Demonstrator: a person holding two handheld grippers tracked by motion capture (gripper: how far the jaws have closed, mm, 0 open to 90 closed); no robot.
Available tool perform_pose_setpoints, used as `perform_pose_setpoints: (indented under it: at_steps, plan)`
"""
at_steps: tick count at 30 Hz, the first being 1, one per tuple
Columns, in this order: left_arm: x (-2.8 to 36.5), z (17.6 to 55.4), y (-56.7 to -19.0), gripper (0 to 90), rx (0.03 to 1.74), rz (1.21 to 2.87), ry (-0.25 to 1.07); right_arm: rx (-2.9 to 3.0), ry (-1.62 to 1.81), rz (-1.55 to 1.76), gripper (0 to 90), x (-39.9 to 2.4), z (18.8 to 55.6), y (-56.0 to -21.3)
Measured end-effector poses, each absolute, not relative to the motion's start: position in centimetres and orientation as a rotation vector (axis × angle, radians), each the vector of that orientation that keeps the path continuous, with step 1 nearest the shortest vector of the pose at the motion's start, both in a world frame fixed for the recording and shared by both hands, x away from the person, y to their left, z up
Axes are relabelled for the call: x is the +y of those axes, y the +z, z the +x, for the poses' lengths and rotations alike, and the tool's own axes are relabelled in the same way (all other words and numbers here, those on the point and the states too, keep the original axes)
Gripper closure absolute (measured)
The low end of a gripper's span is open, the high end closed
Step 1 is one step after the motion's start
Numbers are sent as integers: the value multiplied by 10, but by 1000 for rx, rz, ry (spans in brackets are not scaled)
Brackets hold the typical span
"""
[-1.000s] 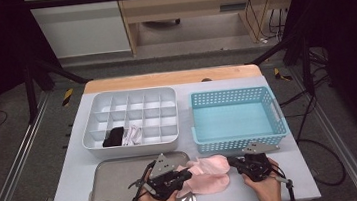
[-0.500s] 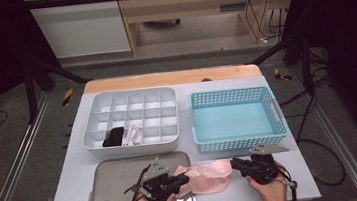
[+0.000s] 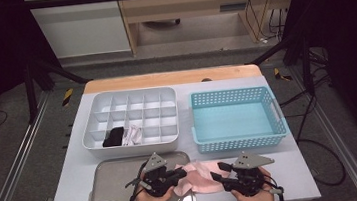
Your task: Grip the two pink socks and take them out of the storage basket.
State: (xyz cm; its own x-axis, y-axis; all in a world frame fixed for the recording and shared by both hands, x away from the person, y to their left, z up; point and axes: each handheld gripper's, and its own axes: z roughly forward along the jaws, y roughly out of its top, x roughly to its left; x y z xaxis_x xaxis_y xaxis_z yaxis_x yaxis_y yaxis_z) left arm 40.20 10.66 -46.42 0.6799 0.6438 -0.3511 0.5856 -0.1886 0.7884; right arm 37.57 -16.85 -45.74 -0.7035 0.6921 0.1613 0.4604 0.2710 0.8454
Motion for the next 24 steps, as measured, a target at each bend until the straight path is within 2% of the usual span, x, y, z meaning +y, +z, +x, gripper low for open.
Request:
perform_pose_setpoints:
  at_steps: [4, 9, 10, 12, 13, 14, 16, 24]
  plan:
    - [106, 404, -465, 858, 967, 1866, 78, 2345, 1411, 1026, 480, -158, 374, -462]
    - [106, 404, -464, 858, 959, 1859, 81, 2368, 1358, 1019, 513, -156, 375, -470]
    - [107, 404, -464, 858, 960, 1856, 78, 2372, 1342, 1021, 530, -156, 375, -472]
    - [107, 404, -464, 857, 961, 1853, 78, 2383, 1308, 1021, 619, -157, 375, -474]
    - [108, 404, -463, 857, 956, 1854, 79, 2388, 1295, 1027, 741, -159, 376, -474]
    - [108, 404, -463, 857, 956, 1854, 79, 2388, 1295, 1027, 741, -159, 376, -474]
    - [109, 403, -462, 857, 952, 1856, 76, 2385, 1306, 1035, 875, -163, 376, -470]
    - [117, 381, -442, 855, 890, 1862, 41, 2353, 1473, 1056, 888, -184, 364, -439]
